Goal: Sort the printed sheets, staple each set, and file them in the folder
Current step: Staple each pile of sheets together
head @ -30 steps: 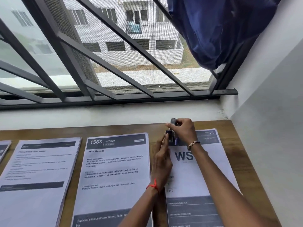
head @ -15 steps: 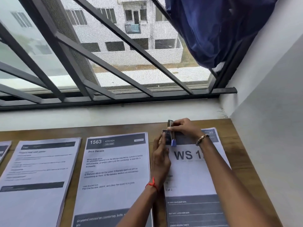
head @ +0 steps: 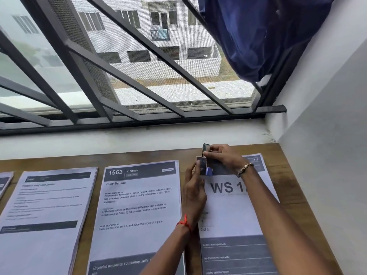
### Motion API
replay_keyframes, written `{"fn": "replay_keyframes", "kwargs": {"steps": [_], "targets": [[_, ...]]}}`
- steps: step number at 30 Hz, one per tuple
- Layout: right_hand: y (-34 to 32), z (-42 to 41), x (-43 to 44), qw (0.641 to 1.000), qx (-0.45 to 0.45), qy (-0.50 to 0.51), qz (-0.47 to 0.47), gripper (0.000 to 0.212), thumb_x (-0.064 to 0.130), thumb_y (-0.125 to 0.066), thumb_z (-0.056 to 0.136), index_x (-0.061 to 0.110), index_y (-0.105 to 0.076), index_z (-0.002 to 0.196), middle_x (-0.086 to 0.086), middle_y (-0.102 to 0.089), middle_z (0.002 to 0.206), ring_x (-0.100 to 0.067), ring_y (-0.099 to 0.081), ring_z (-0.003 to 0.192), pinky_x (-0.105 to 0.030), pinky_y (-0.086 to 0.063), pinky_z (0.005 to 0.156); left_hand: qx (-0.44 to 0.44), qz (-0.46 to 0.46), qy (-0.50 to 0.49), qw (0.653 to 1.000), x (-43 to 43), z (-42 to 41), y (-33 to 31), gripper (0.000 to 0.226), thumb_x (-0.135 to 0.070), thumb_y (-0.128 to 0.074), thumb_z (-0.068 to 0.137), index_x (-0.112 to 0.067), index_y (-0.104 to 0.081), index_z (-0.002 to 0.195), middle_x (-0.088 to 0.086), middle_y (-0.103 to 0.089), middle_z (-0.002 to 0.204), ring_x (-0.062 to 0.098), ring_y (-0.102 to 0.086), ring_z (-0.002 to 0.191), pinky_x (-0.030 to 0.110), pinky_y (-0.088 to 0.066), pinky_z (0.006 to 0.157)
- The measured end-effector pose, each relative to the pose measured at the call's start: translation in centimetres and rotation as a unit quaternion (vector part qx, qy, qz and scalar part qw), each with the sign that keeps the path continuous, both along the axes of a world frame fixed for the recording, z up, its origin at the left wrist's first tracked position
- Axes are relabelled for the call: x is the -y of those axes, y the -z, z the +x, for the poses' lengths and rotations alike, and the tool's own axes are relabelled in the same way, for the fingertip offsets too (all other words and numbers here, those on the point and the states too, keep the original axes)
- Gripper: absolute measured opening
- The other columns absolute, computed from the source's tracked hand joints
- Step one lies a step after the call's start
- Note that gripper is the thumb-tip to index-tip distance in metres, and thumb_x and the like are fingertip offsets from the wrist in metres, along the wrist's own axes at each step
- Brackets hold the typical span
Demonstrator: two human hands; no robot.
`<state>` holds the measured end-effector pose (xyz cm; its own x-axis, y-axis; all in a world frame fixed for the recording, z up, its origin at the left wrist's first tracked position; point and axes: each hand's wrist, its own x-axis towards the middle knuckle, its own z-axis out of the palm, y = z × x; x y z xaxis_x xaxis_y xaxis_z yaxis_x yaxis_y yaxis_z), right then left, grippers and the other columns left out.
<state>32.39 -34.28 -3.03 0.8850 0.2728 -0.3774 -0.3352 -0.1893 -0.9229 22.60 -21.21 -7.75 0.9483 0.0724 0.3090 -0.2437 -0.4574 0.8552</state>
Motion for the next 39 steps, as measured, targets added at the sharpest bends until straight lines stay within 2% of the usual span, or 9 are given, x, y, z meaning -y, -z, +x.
{"fn": "replay_keyframes", "kwargs": {"steps": [8,14,20,23,28,30,33,36,39], "targets": [[0.7,0.1,0.1,1.000,-0.004,0.004,0.030,0.005,0.007,-0.063,0.084,0.010,-0.063,0.080,-0.004,-0.069,0.074,-0.012,-0.066,0.066,-0.029,-0.055,0.078,-0.004,-0.004,-0.007,1.000,0.1,0.0,-0.2,0.062,0.019,-0.046,0.080,0.001,-0.037,0.138,0.000,-0.039,0.132,-0.018,-0.025,0.126,0.006,-0.023,0.106],[0.3,-0.3,0.0,0.996,-0.019,-0.014,0.092,0.012,-0.001,-0.057,0.087,0.009,-0.060,0.081,0.003,-0.070,0.069,-0.007,-0.067,0.066,-0.016,-0.054,0.064,-0.009,-0.010,-0.009,1.000,0.2,0.0,-0.3,0.062,0.019,-0.048,0.080,-0.003,-0.037,0.137,-0.005,-0.039,0.130,-0.020,-0.027,0.124,0.004,-0.024,0.104],[1.3,-0.2,-0.4,0.995,-0.007,-0.009,0.104,0.011,0.003,-0.059,0.086,0.013,-0.061,0.090,-0.003,-0.069,0.086,-0.010,-0.067,0.077,-0.024,-0.055,0.079,-0.051,-0.015,-0.005,0.999,0.1,0.0,-0.6,0.062,-0.002,-0.051,0.082,-0.013,-0.035,0.141,-0.006,-0.039,0.133,-0.021,-0.027,0.121,0.001,-0.024,0.101],[2.1,-0.1,-0.5,0.995,-0.001,-0.009,0.101,0.014,0.005,-0.059,0.086,0.012,-0.061,0.097,-0.006,-0.068,0.094,-0.013,-0.066,0.083,-0.029,-0.051,0.086,-0.099,-0.045,-0.001,0.994,0.2,-0.1,-1.1,0.063,-0.024,-0.054,0.083,-0.019,-0.035,0.143,-0.012,-0.040,0.132,-0.010,-0.034,0.122,0.009,-0.031,0.104],[2.4,-0.2,-0.9,0.996,0.006,0.003,0.091,0.011,0.005,-0.060,0.086,0.012,-0.060,0.095,-0.007,-0.066,0.093,-0.010,-0.066,0.080,-0.022,-0.053,0.077,-0.170,-0.097,-0.054,0.979,0.4,0.4,-1.1,0.066,-0.027,-0.065,0.085,-0.019,-0.034,0.143,-0.004,-0.045,0.139,0.010,-0.042,0.128,0.028,-0.036,0.107],[2.4,-0.1,-0.9,0.996,0.009,0.004,0.084,0.010,0.006,-0.060,0.086,0.012,-0.060,0.094,-0.007,-0.065,0.093,-0.011,-0.064,0.081,-0.023,-0.052,0.079,-0.199,-0.136,-0.065,0.968,0.4,0.6,-1.8,0.057,-0.022,-0.069,0.082,-0.016,-0.046,0.134,-0.004,-0.057,0.128,0.009,-0.053,0.117,0.022,-0.042,0.098],[2.5,-0.1,-1.0,0.996,0.008,0.006,0.089,0.009,0.005,-0.060,0.086,0.012,-0.059,0.092,-0.007,-0.065,0.091,-0.015,-0.063,0.082,-0.026,-0.051,0.081,-0.227,-0.185,-0.056,0.955,0.1,1.4,-3.2,0.026,-0.007,-0.070,0.078,-0.021,-0.066,0.100,-0.004,-0.069,0.093,0.009,-0.063,0.087,0.023,-0.050,0.077],[2.4,-0.2,-1.1,0.995,0.003,0.015,0.096,0.010,0.003,-0.058,0.086,0.013,-0.059,0.090,-0.005,-0.064,0.088,-0.015,-0.063,0.079,-0.026,-0.051,0.080,-0.270,-0.215,-0.072,0.936,0.3,2.2,-4.0,0.022,0.002,-0.069,0.074,-0.019,-0.066,0.075,-0.002,-0.066,0.074,0.013,-0.060,0.071,0.022,-0.047,0.062],[2.4,-0.1,-1.1,0.996,0.002,0.014,0.091,0.009,0.004,-0.059,0.086,0.012,-0.059,0.091,-0.006,-0.063,0.089,-0.018,-0.061,0.081,-0.030,-0.050,0.085,-0.274,-0.202,-0.089,0.936,0.7,2.3,-4.2,0.014,0.004,-0.066,0.076,-0.010,-0.066,0.072,0.002,-0.061,0.067,0.014,-0.055,0.063,0.020,-0.044,0.054]]}}
